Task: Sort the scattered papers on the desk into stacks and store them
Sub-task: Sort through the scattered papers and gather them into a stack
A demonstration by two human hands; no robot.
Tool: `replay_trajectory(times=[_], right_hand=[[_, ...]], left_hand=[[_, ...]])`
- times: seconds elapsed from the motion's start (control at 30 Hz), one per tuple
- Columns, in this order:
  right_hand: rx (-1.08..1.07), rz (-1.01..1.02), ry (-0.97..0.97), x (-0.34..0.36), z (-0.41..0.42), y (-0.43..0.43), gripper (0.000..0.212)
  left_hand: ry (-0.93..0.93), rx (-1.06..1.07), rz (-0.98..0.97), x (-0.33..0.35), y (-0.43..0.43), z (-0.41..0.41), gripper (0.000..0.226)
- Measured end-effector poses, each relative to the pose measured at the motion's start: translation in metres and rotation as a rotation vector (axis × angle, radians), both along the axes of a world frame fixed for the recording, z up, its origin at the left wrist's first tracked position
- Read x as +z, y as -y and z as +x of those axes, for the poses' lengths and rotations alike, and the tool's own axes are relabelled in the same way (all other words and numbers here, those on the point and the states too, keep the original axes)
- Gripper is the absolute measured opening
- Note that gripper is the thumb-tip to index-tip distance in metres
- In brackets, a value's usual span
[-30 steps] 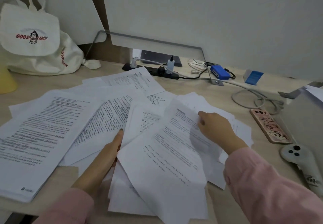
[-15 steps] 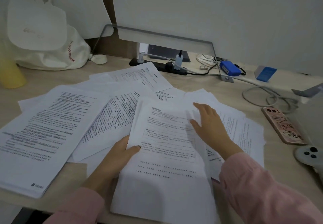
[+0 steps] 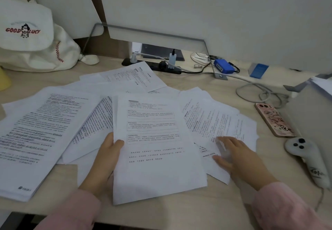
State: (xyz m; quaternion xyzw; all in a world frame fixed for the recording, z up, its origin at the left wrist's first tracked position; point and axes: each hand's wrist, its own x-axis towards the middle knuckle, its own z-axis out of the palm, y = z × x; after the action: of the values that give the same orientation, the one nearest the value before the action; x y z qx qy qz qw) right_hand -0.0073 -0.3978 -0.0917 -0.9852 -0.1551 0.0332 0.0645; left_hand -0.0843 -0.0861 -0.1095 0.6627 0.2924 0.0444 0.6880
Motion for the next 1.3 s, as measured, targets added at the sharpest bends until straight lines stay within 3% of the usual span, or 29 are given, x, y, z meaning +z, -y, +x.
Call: replay_trajectory(times=[0.13,0.3,0.5,0.67,0.93,1.07,1.23,1.3], right_hand=[[0.033,0.005,0.13,-0.005,-0.003,-0.003,0.04],[-0.088,0.012,0.14,-0.001,-0.001,0.0,0.046],[-0.293,0.345,0.218,0.015,0.005,0.001,0.029],[-0.197,0.568,0.201,0.031,-0.006,-0.029,0.025],[0.099,0.67,0.026,0.022,-0.038,-0.118,0.025],[0.193,0.706,-0.067,0.01,-0.051,-0.15,0.026],[0.274,0.801,-0.486,0.017,-0.063,-0.162,0.03],[0.242,0.777,-0.408,0.015,-0.051,-0.149,0.031]], left_hand=[[0.001,0.01,0.035,-0.001,-0.001,0.0,0.024],[0.011,0.038,0.057,-0.004,-0.002,0.002,0.031],[0.063,0.042,0.039,-0.005,-0.003,0.0,0.051],[0.114,-0.018,0.114,-0.013,-0.008,0.002,0.067],[0.105,-0.052,0.137,-0.014,-0.008,0.002,0.067],[0.137,-0.017,0.064,-0.006,-0.002,-0.001,0.054],[0.218,-0.033,0.078,-0.004,-0.001,-0.003,0.046],[0.197,-0.05,0.131,-0.005,0.0,-0.003,0.049]])
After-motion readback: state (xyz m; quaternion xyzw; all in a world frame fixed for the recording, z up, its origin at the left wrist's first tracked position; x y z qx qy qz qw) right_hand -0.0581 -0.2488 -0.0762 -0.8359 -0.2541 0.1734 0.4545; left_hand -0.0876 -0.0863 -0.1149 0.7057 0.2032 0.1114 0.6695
